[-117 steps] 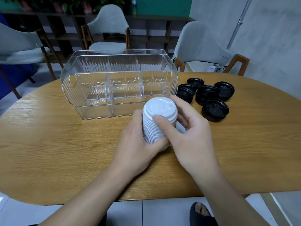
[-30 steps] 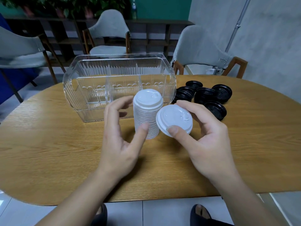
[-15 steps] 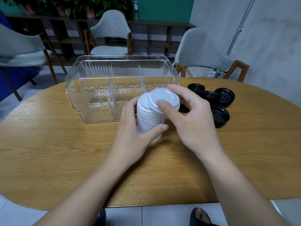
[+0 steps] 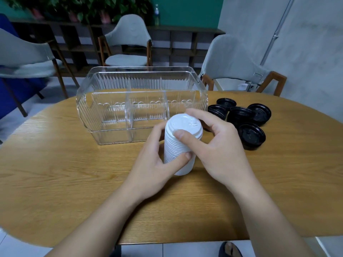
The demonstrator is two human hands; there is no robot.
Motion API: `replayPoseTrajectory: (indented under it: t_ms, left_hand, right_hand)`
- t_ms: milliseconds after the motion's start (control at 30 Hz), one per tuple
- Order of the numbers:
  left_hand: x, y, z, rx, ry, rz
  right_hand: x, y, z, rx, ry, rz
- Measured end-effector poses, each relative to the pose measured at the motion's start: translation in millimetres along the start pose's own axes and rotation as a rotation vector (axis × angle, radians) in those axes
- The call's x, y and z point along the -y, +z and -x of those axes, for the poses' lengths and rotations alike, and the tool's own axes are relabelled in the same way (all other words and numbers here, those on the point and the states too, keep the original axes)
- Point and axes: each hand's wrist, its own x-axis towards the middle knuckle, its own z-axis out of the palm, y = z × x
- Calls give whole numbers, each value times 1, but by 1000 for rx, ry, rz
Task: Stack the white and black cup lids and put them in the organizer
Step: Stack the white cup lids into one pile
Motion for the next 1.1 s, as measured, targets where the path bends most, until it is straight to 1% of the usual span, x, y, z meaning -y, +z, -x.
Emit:
replayPoseTrajectory:
  t_ms: [133,200,300,433,500,633,767,933,1100]
  left_hand:
    - [2,1,1,17,-2,43]
    - [3,1,1,22,4,50]
    - [4,2,1,17,7,59]
    - [5,4,5,-21,3,49]
    - [6,4,5,-31,2,41]
    - [5,5,6,-23,0,41]
    - [4,5,13,-35,-15,9]
    - [10,0,21,-25,-47,-63]
    - [6,-10,27,-75,-72,-69]
  right_hand:
    - [-5,-8,1,84,12,-74]
    - [-7,-11,1,93,19,-116]
    - [-8,-9,3,53,37,-136]
    - [-6,2,10,-52,53,-99]
    - [-6,6,13,-71,68,-161]
    - [-4,10,18,-28,118,-329]
    - [-1,11,30,-21,154,-386]
    - [-2,9,48,59,224,-458]
    - [1,26,48,43,227,-455]
